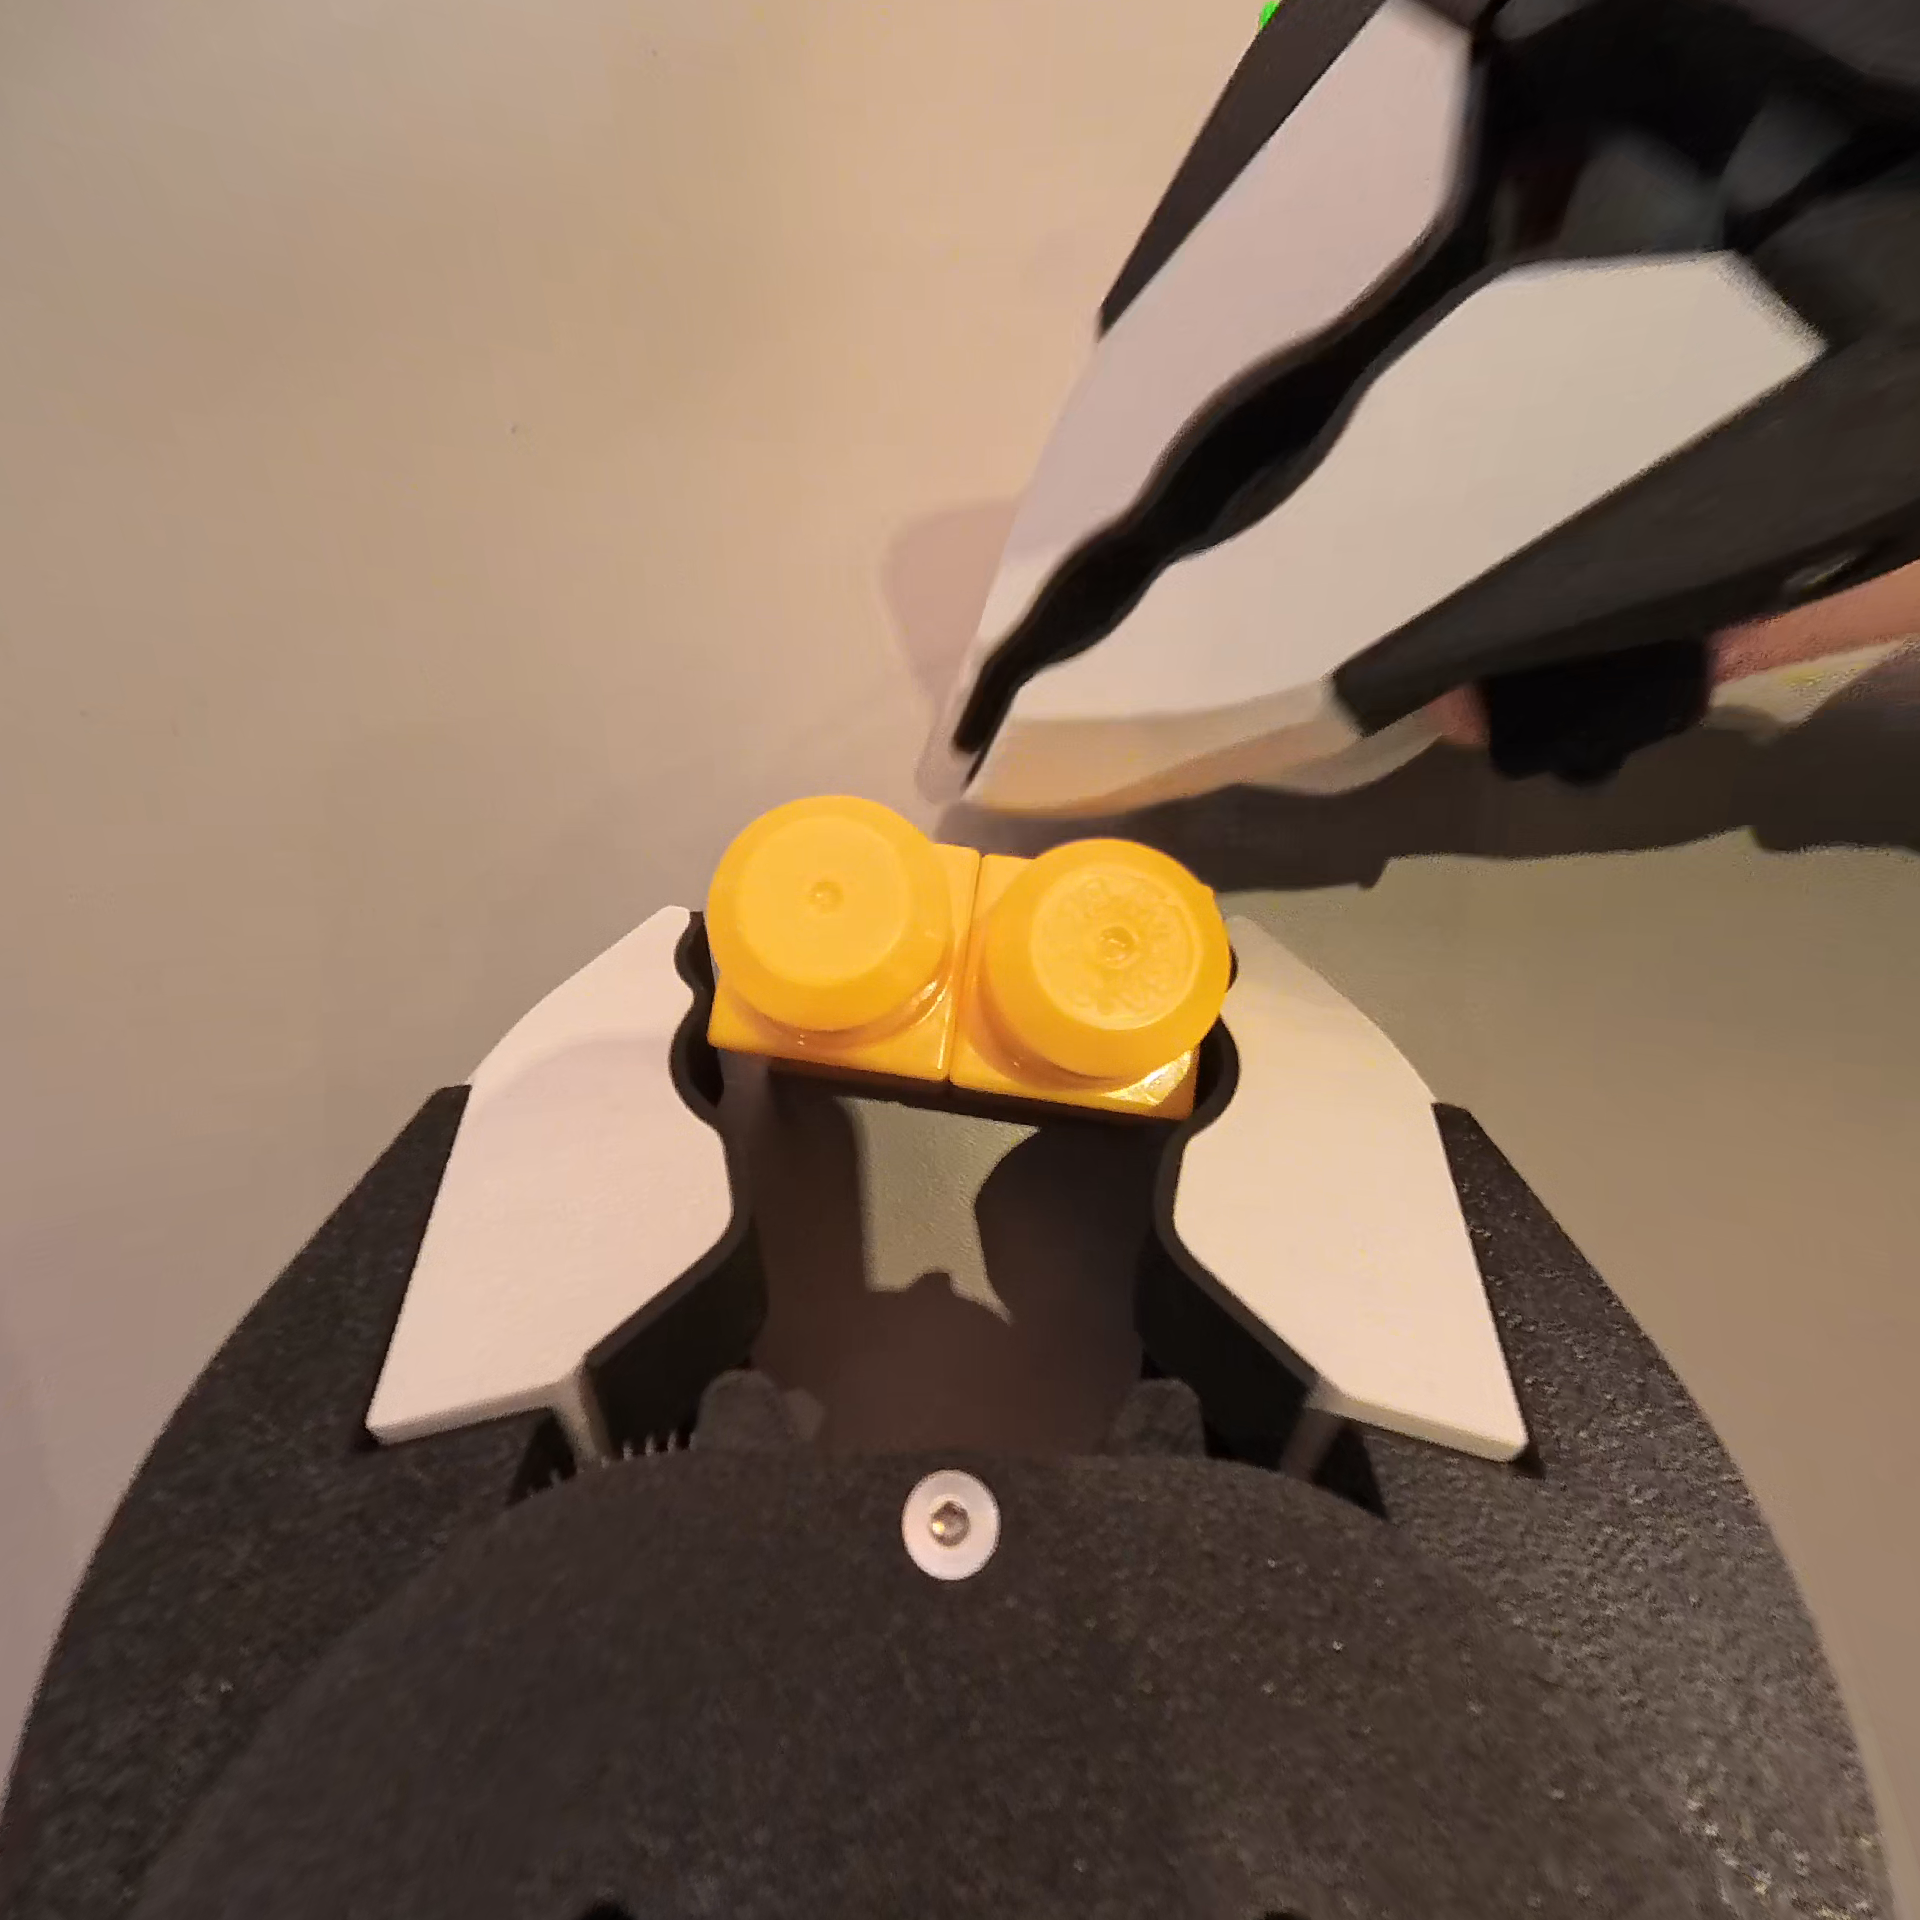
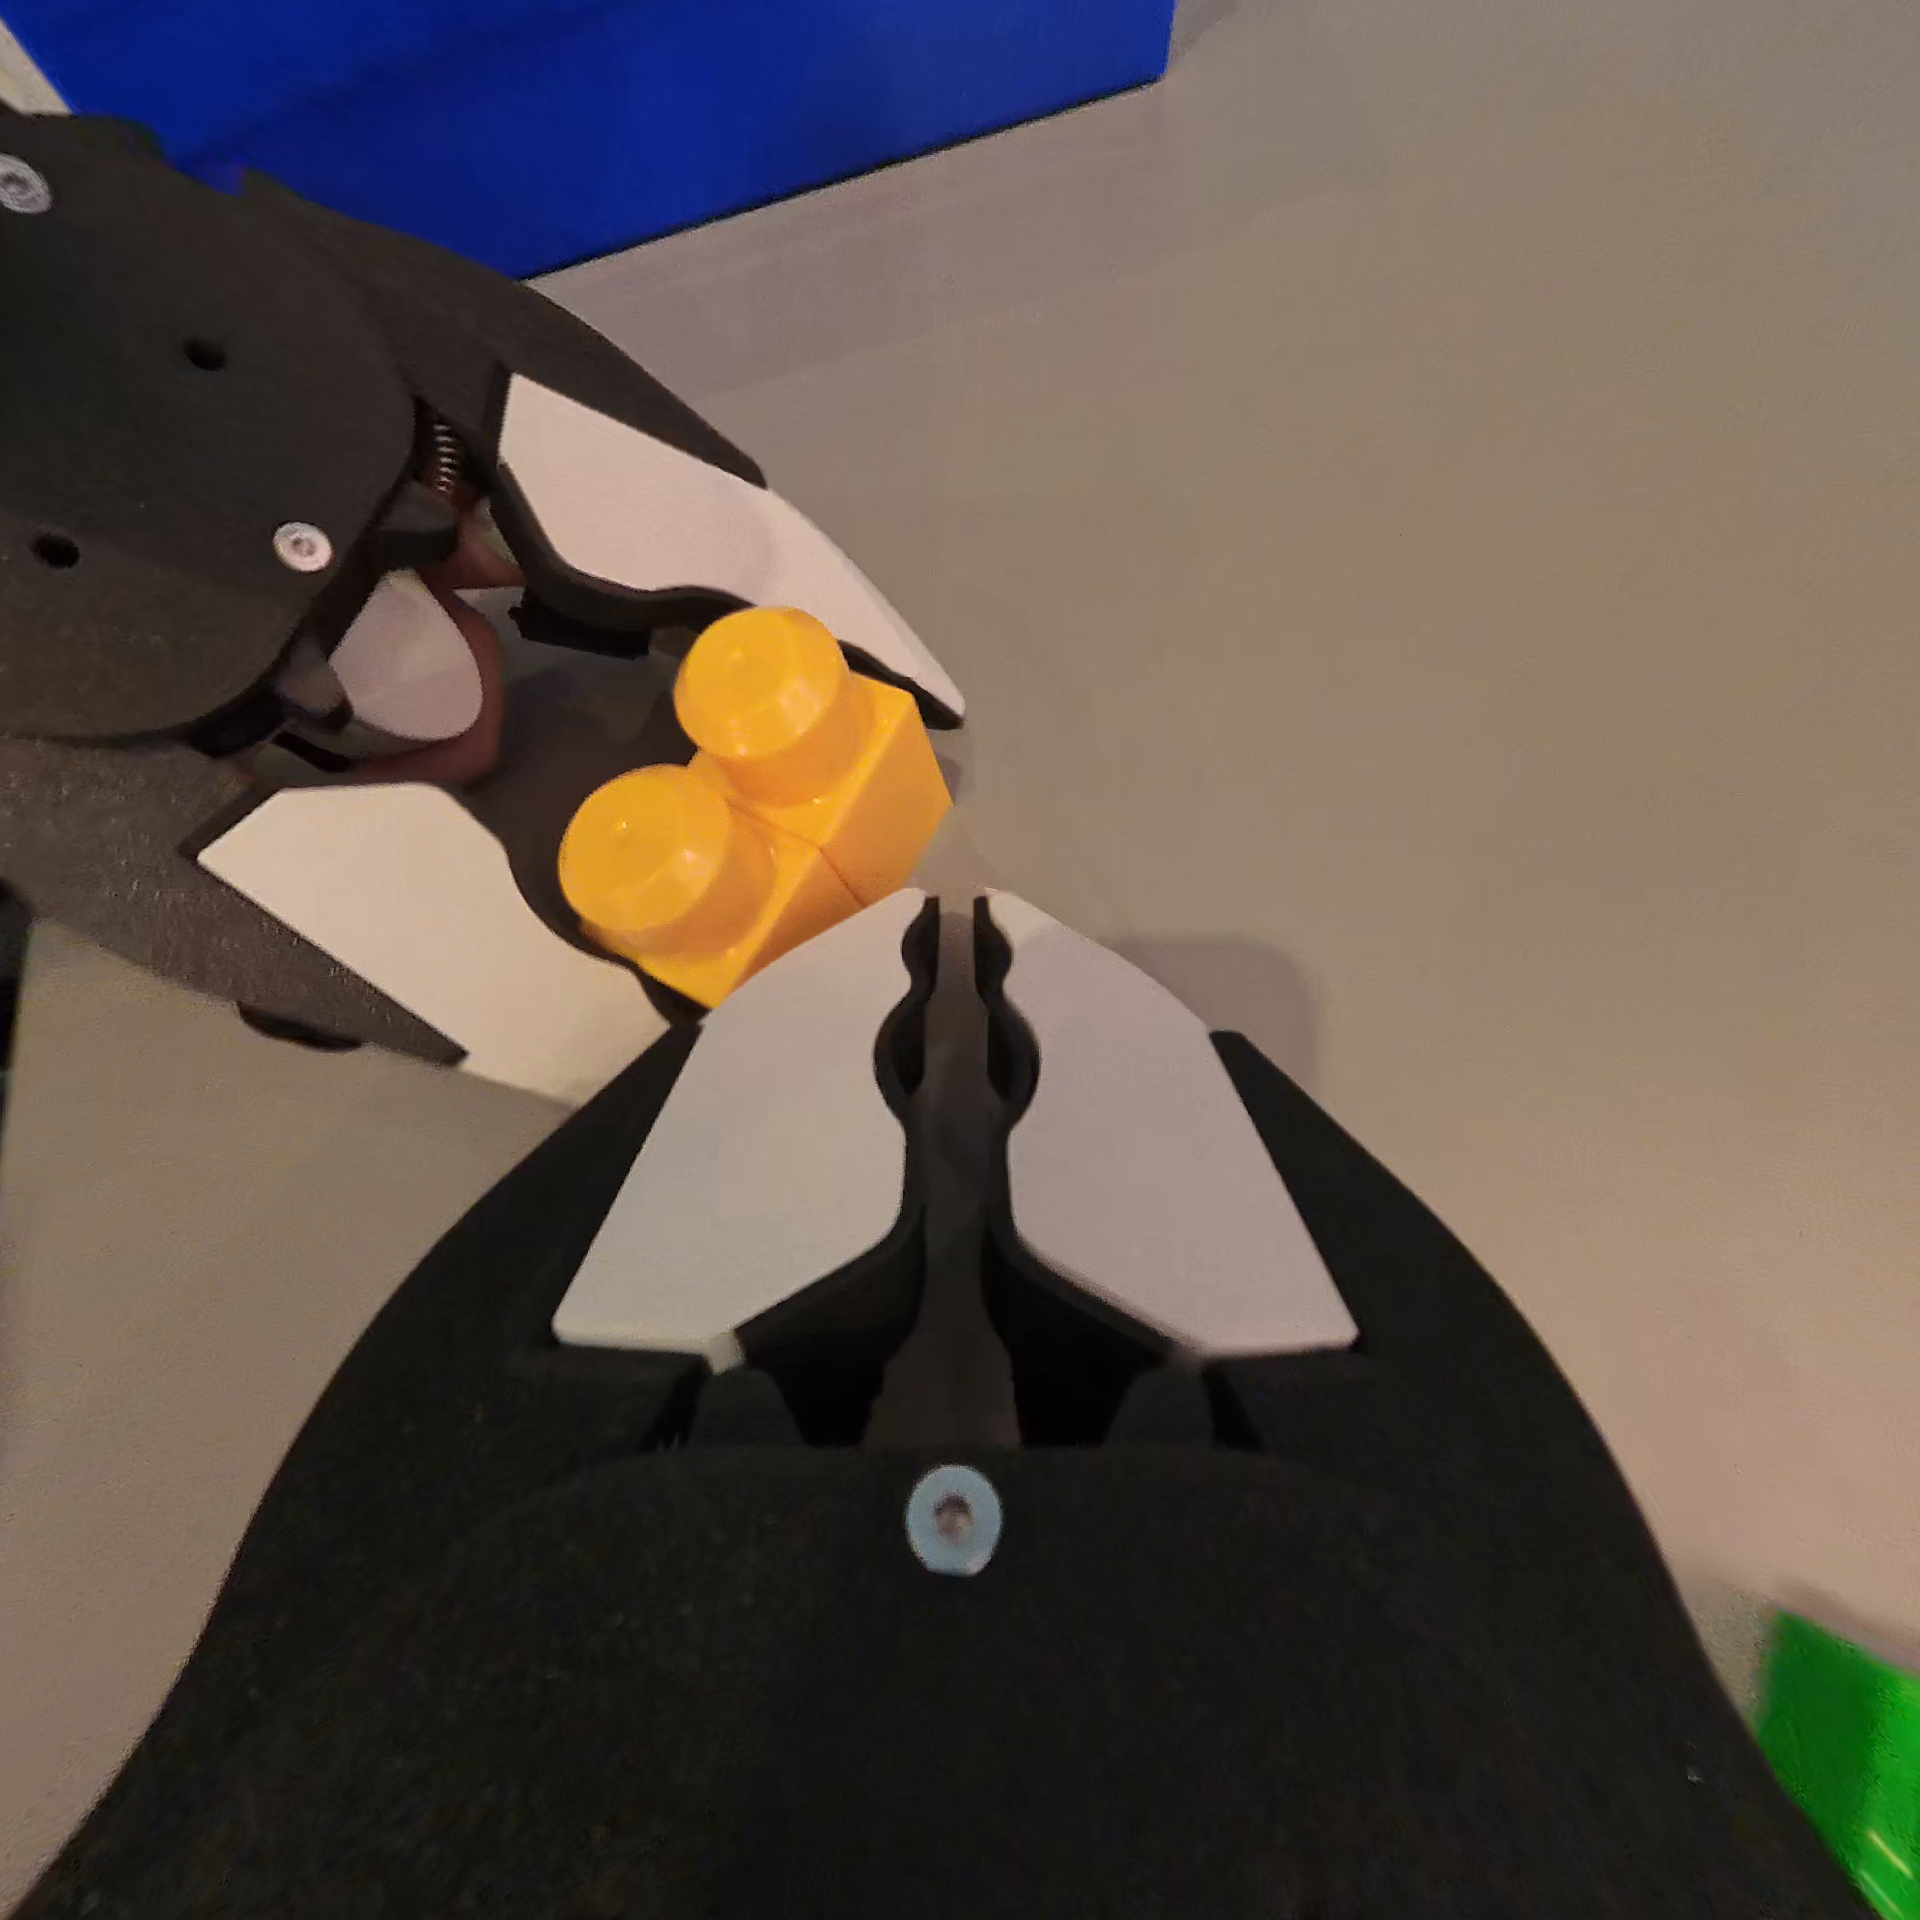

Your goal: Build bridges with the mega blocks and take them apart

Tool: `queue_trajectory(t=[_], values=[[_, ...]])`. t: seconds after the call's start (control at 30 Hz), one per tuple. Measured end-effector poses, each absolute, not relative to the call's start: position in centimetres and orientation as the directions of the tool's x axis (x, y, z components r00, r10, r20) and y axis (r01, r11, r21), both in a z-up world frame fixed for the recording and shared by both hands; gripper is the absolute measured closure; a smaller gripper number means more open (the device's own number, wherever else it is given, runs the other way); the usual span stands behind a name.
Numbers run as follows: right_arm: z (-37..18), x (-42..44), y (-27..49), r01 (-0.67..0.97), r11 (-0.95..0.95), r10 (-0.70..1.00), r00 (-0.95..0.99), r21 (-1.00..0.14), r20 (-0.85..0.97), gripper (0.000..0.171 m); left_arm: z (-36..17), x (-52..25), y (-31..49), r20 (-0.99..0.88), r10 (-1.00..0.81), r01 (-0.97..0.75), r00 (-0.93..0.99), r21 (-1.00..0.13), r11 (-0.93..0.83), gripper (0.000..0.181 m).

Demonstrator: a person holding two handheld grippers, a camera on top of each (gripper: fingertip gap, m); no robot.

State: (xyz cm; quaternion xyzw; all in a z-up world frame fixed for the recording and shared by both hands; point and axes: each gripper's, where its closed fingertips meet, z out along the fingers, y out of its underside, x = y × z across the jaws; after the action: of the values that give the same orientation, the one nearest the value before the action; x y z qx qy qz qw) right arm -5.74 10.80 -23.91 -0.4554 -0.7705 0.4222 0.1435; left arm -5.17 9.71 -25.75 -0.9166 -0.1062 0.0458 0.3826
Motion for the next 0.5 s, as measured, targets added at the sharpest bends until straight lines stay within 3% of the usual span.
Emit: queue_trajectory(t=[0.27, 0.5], values=[[-19.5, -0.9, 23.6, 0.503, 0.244, 0.956, -0.267, -0.829, 0.12, 0.137, -24.8, -5.6, 9.7, -0.01, 0.218, 0.14, 0.976, -0.739, -0.659, 0.092], [-21.7, 1.2, 28.5, 0.523, 0.103, 0.988, -0.152, -0.846, 0.026, 0.136, -23.3, -6.5, 12.4, -0.003, 0.179, 0.108, 0.984, -0.788, -0.606, 0.092]])
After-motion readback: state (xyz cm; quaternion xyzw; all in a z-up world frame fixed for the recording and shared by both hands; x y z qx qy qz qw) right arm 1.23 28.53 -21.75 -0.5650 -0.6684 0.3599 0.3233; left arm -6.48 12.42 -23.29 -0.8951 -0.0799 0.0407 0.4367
